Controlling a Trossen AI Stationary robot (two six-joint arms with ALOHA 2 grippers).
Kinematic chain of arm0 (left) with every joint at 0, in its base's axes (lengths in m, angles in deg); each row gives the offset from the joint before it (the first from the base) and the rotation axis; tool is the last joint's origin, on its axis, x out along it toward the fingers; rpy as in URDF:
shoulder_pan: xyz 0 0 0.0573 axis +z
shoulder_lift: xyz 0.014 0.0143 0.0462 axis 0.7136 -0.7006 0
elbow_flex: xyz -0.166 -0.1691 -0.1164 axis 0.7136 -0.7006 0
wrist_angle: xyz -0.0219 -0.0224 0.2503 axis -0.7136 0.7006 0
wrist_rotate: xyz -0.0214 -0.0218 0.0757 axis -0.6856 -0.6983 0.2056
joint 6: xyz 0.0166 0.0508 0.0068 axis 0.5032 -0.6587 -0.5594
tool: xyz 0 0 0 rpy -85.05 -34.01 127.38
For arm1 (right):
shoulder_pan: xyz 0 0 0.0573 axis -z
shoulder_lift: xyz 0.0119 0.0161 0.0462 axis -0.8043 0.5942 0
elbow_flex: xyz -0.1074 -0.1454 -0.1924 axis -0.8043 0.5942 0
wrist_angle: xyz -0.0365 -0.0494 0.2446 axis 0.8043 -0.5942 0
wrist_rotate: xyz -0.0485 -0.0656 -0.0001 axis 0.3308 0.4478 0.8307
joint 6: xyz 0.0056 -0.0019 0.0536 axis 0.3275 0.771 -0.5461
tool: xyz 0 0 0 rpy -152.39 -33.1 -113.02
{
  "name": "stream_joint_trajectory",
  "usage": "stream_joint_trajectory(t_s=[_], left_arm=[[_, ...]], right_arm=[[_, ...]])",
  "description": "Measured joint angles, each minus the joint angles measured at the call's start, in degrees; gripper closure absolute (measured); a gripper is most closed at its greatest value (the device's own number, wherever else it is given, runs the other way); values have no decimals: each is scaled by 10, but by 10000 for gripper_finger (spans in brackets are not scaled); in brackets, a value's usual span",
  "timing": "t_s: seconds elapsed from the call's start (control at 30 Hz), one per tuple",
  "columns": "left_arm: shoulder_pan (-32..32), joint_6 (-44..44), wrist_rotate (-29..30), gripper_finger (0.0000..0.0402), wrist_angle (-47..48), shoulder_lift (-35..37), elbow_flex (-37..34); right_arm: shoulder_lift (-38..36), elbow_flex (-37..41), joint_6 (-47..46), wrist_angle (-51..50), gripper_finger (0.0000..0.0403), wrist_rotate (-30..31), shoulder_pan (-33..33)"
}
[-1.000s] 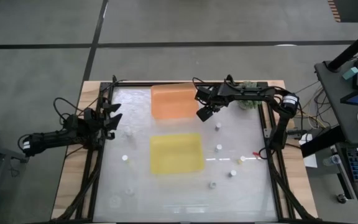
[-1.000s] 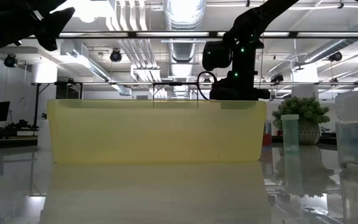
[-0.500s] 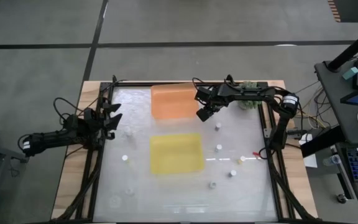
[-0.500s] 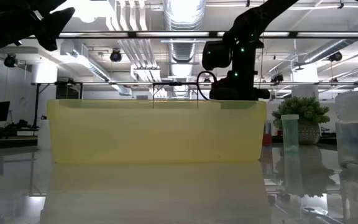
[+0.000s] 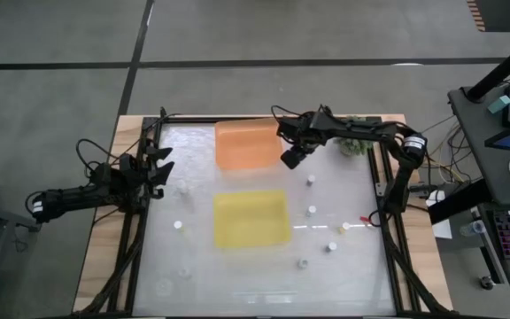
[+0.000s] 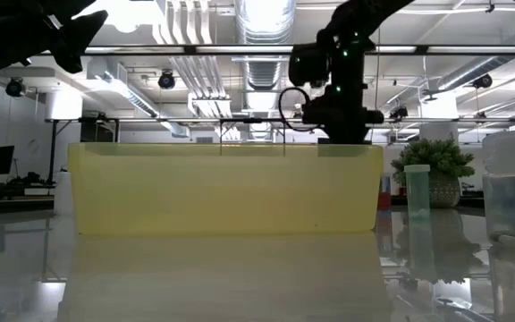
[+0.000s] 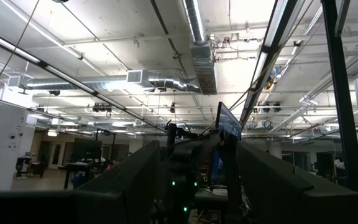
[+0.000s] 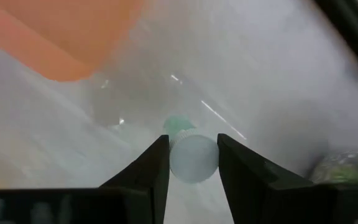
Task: Pick and place medicine bottles into bin by pill shape (circle, oval)
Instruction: Put the top green tablet bottle into the orange bin
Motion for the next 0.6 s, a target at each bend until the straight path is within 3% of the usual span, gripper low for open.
stream_joint_trajectory(t_s=[0.6], left_arm=[[0,1,0,204,-1,0,0]], right_arm=[[1,-184,79,-17,290,3,-6]])
